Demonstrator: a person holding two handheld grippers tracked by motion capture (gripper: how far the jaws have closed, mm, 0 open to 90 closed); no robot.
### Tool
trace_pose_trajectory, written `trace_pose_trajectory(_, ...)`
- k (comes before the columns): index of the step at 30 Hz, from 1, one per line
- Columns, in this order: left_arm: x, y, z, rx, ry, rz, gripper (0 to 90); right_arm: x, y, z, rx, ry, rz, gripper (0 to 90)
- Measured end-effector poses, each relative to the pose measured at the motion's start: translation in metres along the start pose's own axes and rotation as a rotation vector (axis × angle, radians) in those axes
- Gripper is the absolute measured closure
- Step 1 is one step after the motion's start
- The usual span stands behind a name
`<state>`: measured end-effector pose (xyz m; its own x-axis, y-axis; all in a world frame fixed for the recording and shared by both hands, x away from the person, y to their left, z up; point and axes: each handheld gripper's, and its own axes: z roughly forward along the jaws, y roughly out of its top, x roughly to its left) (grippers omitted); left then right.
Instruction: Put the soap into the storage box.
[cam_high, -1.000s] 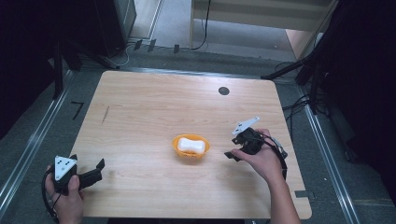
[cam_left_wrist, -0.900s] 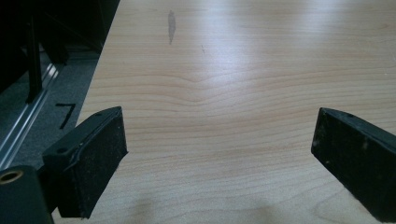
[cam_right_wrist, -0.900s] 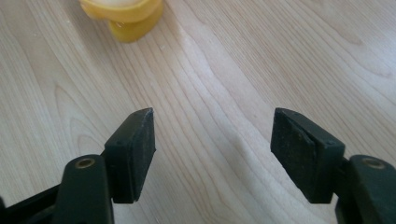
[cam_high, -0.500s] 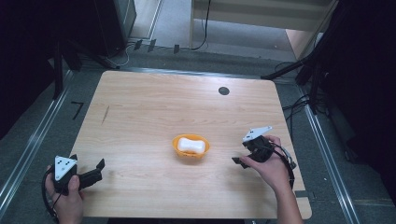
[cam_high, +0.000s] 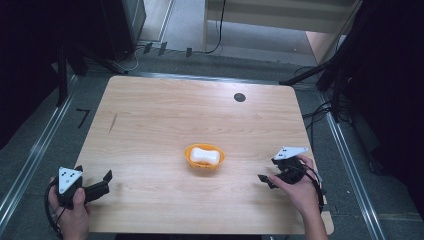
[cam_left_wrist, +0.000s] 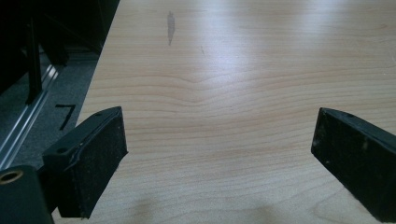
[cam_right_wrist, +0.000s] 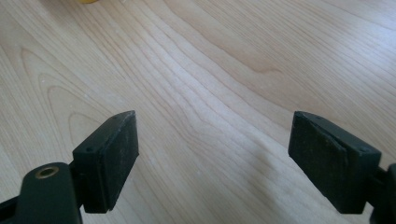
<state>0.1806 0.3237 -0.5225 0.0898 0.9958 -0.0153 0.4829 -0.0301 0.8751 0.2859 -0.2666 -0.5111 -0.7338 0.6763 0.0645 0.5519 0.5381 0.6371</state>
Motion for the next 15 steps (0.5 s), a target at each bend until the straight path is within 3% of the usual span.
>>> trace_pose_trajectory(15, -0.001, 0.0, 0.0, -0.001, -0.003, 0.004, 3.7, -0.009, -0.045, -0.014, -0.131, -0.015, 0.096, 15.7)
